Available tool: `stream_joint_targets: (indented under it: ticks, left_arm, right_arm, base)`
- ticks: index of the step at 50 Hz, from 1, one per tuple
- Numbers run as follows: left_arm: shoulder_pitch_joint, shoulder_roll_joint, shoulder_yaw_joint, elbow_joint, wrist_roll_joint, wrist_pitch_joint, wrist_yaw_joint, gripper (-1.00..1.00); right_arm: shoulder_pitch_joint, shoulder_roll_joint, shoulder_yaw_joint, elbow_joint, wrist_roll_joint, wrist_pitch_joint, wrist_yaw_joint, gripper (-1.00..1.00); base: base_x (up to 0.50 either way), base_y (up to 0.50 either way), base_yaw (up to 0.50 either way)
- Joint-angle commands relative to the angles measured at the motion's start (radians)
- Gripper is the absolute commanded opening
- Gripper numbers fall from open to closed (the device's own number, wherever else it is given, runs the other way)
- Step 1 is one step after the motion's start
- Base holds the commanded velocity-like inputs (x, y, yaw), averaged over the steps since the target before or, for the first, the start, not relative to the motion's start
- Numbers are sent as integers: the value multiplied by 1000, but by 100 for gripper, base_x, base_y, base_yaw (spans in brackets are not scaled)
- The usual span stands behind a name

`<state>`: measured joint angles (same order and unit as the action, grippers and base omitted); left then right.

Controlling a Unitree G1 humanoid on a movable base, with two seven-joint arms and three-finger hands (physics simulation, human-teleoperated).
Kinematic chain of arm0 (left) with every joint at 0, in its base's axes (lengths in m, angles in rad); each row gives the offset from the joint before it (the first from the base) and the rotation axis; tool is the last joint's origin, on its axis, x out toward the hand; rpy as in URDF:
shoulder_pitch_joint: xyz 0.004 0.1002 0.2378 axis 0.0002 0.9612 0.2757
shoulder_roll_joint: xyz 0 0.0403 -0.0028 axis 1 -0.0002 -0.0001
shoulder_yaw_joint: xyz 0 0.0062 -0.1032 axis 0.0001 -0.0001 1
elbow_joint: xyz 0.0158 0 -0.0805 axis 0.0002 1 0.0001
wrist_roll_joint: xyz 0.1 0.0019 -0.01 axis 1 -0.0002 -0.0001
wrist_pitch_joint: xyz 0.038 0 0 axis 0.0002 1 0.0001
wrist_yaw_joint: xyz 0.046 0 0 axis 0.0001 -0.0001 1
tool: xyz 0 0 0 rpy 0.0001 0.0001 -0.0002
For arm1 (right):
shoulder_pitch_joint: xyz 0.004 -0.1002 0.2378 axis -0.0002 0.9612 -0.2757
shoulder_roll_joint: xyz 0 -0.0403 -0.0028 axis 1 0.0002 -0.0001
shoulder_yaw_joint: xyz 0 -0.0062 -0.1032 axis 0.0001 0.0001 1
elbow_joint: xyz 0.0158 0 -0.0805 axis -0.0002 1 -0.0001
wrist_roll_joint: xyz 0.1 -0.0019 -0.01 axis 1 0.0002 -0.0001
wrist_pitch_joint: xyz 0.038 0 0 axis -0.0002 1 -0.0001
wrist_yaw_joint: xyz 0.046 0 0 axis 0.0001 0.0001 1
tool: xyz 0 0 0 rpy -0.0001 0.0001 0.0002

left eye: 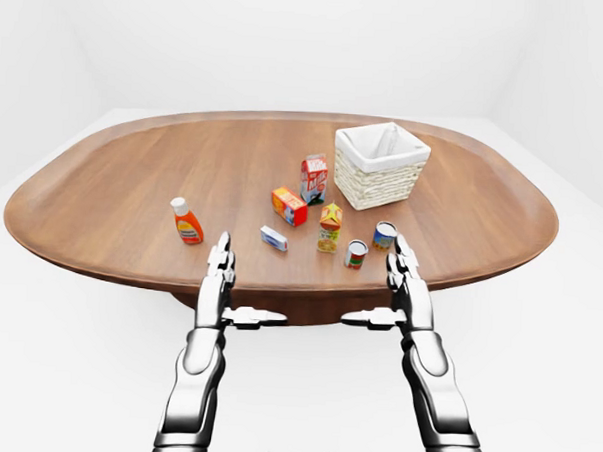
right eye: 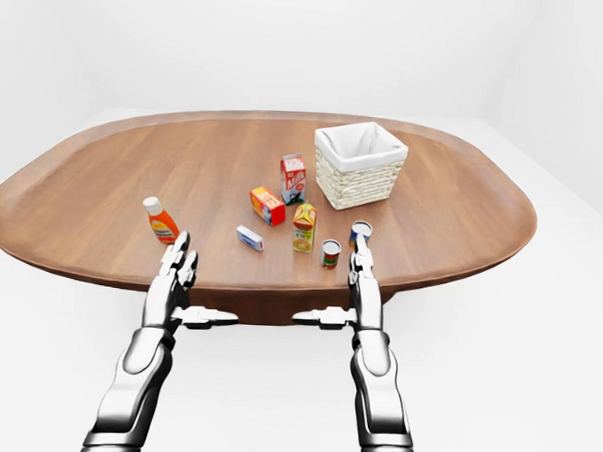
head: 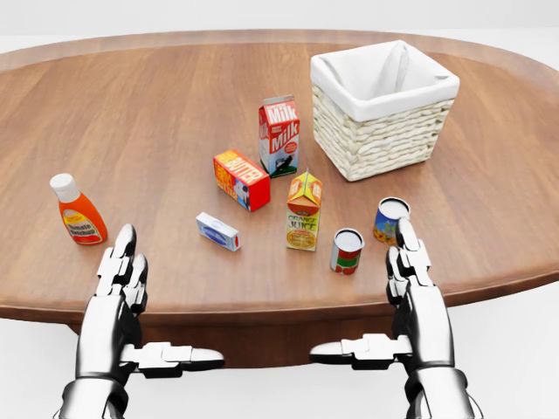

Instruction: Pick up the alphabet soup and the tomato sauce, and put them in the basket.

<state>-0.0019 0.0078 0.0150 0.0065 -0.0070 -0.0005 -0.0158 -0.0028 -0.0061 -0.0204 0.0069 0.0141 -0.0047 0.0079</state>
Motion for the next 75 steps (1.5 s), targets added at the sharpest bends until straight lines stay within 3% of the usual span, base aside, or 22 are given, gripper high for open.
stream_joint_targets:
  ticks: [1, 10, 15, 19, 29, 46, 75]
  left_arm:
    - [-7, 14, 28, 23, -14, 0, -26, 100]
    - [7, 11, 22, 3, -7, 0, -24, 100]
    - [19, 11, 20, -35, 8, -31, -19, 100]
    - [36, 10, 23, -80, 32, -87, 1, 100]
    - [68, 11, 25, -197, 107, -87, 43, 100]
    - [83, 6, 24, -242, 132, -87, 48, 100]
    - [82, 5, 24, -249, 139, -87, 49, 100]
  right_arm:
    - [0, -12, -28, 0, 24, -11, 7, 100]
    - [22, -11, -25, -31, 20, -26, 13, 100]
    - [33, -9, -18, -50, 3, -83, 14, 100]
    - [52, -6, -20, -98, 4, -83, 12, 100]
    - [70, -2, -24, -165, 10, -83, 10, 100]
    - [76, -1, -20, -205, 7, -83, 8, 100]
    - [80, -1, -21, -209, 7, -83, 9, 100]
  base:
    - [0, 0, 0]
    - [0, 0, 0]
    - [0, 0, 0]
    - [0, 0, 0]
    - [0, 0, 0]
    - [2, 0, 0]
    - [37, 0, 0]
